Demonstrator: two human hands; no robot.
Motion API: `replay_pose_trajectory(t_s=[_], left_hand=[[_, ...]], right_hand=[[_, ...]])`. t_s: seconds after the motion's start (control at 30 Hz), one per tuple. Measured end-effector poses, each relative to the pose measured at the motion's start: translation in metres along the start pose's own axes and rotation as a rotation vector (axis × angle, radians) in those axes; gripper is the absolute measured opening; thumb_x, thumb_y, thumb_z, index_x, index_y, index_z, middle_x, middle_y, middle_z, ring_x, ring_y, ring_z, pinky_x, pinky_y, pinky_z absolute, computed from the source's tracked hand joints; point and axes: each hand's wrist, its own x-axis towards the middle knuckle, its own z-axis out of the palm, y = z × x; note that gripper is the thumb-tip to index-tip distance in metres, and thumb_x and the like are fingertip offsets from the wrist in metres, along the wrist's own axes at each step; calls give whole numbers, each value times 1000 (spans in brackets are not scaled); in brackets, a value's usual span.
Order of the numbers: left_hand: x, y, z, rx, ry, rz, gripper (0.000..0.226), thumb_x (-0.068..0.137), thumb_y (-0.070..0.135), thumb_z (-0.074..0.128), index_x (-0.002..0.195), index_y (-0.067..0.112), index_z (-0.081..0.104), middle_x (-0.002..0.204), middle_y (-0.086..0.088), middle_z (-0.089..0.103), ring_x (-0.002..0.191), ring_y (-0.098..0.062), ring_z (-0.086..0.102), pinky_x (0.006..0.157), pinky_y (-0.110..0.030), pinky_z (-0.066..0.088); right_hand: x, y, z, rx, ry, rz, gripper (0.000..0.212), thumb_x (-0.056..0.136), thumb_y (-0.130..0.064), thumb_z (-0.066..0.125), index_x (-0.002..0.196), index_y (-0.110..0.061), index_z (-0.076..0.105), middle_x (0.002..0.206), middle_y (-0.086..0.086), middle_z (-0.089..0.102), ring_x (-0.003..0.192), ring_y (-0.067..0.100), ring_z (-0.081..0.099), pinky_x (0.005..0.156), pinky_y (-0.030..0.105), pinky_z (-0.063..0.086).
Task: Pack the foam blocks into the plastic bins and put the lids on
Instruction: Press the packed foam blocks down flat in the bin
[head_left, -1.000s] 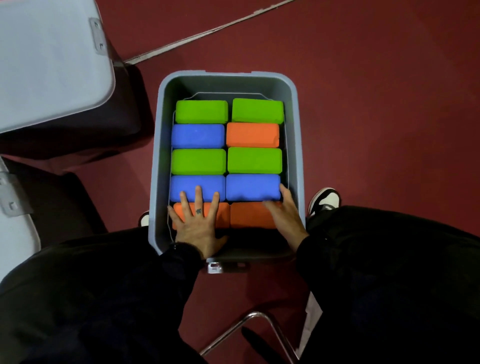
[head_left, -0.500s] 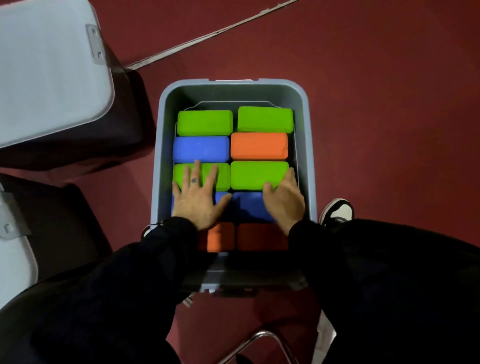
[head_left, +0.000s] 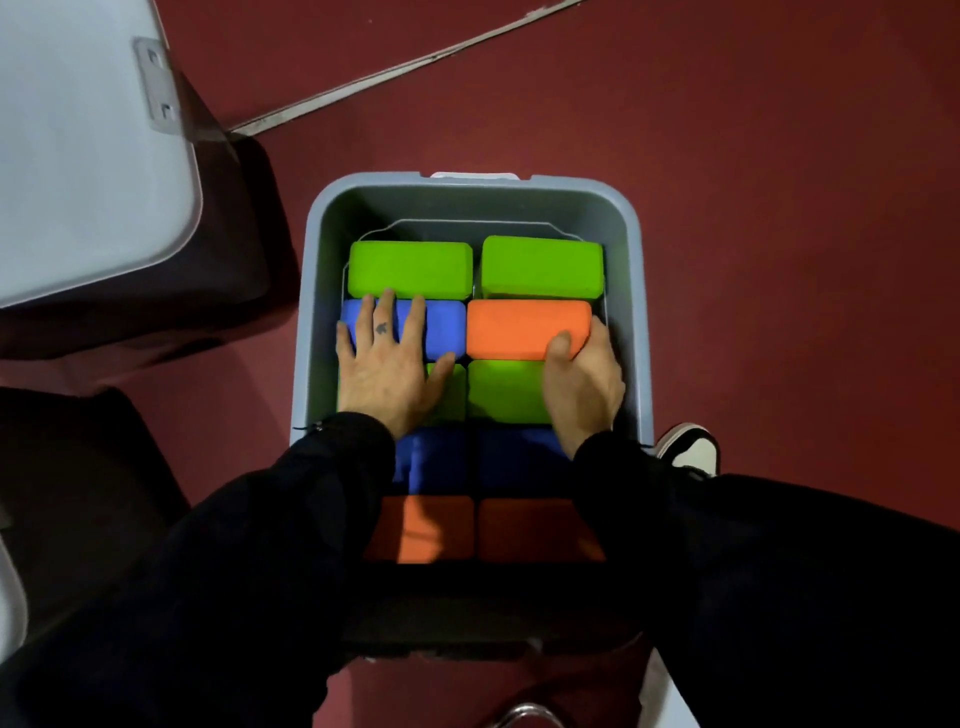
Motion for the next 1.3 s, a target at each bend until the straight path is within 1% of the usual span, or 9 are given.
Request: replay_pose_trajectory(t_s=[0.17,0.3,0.47,0.67,0.83,0.93,1.0,1.13,1.3], left_hand=[[15,-2,3,68,90,200,74,94,62,40,154,18,35,162,-20,23,151,-42,13,117,-67,13],[47,0,-7,-42,74,70,75,94,63,39,157,25,26,166,-17,14,153,-39,4,120,-64,6],[66,-24,-8,102,-3,138,80,92,72,30,159,34,13,168,-13,7,152,-42,3,119,-66,7],[65,-15,-9,118,61,201,81,91,74,28,159,30,17,167,-13,7,152,-43,1,116,-71,7],[72,-14,-5,155,67,180,87,90,79,21,159,26,19,166,-13,18,153,-41,1,116,-70,3],[68,-8,0,149,87,231,90,94,75,19,158,11,22,167,-8,16,155,-35,3,117,-69,3],[66,-5,4,130,101,218,95,93,79,21,158,10,21,167,-7,16,155,-32,5,118,-67,1],[69,-9,10,133,146,221,94,93,78,22,159,12,19,168,-7,14,155,-30,5,118,-66,2],[67,-13,8,138,60,298,89,94,75,13,160,15,15,168,-11,5,155,-32,2,119,-66,0]], right_hand=[[5,2,3,34,-6,-82,60,94,-38,47,150,-18,46,149,8,53,133,30,50,107,39,39],[39,-13,-3,60,-7,-286,67,95,-29,52,157,-11,37,165,11,31,153,21,26,123,27,18],[64,-40,12,-337,-171,-349,64,100,-47,51,160,-32,31,169,23,4,156,38,9,126,43,15],[48,-22,13,-284,-64,-432,49,94,-55,60,136,-28,62,159,23,25,145,43,29,120,43,28],[65,-29,26,-461,-43,-655,47,93,-51,56,114,-9,59,157,22,40,151,40,26,125,55,17],[65,-36,34,-562,86,-718,70,93,-65,48,141,-15,51,144,17,52,140,37,42,120,55,24],[58,-33,37,-697,122,-751,76,96,-74,35,157,-28,37,149,19,47,144,38,38,120,56,21],[57,-28,43,-755,52,-803,82,98,-74,28,161,-23,27,168,16,21,156,33,17,123,58,14],[58,-22,43,-778,17,-845,86,98,-73,29,162,-16,26,169,18,18,156,37,15,123,61,13]])
